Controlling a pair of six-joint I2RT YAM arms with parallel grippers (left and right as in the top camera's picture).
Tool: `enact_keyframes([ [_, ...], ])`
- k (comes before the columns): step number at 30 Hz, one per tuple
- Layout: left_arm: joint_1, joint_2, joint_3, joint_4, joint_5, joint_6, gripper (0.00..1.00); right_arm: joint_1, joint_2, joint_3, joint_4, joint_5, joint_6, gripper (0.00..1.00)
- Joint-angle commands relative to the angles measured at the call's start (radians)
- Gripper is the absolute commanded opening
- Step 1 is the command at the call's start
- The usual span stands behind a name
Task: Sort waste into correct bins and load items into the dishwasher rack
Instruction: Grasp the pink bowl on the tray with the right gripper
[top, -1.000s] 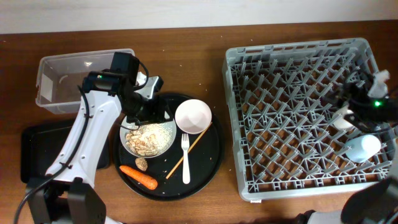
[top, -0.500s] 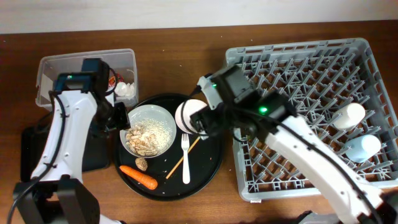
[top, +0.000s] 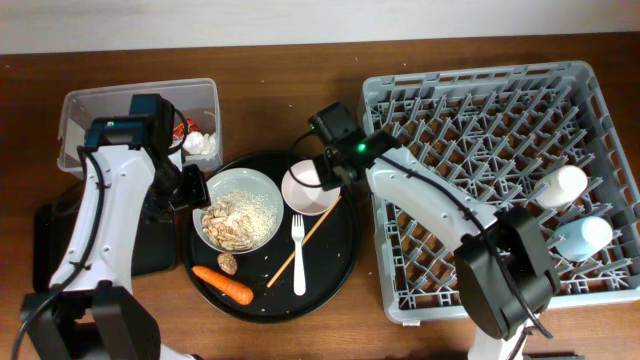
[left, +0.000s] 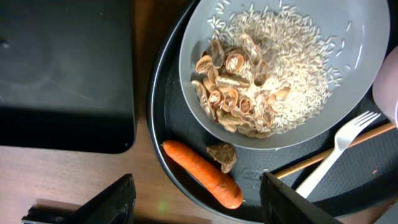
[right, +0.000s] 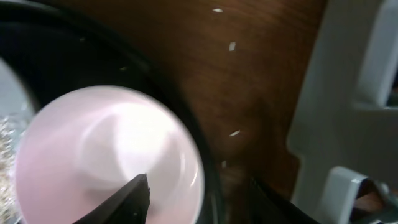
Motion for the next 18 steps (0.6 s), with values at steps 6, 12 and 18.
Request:
enact_keyframes([
  [6,0.003,-0.015,0.006,0.009,-0.01,-0.007,0.64,-0.015,0.081,0.013,0.008,-0.074,0.008,0.51],
  [12,0.003,-0.015,0.006,0.009,-0.01,-0.007,0.64,-0.015,0.083,0.012,-0.012,-0.093,0.008,0.33],
  [18,0.003,-0.015,0.006,0.009,-0.01,-0.007,0.64,-0.015,0.084,0.012,-0.03,-0.093,0.008,0.21],
])
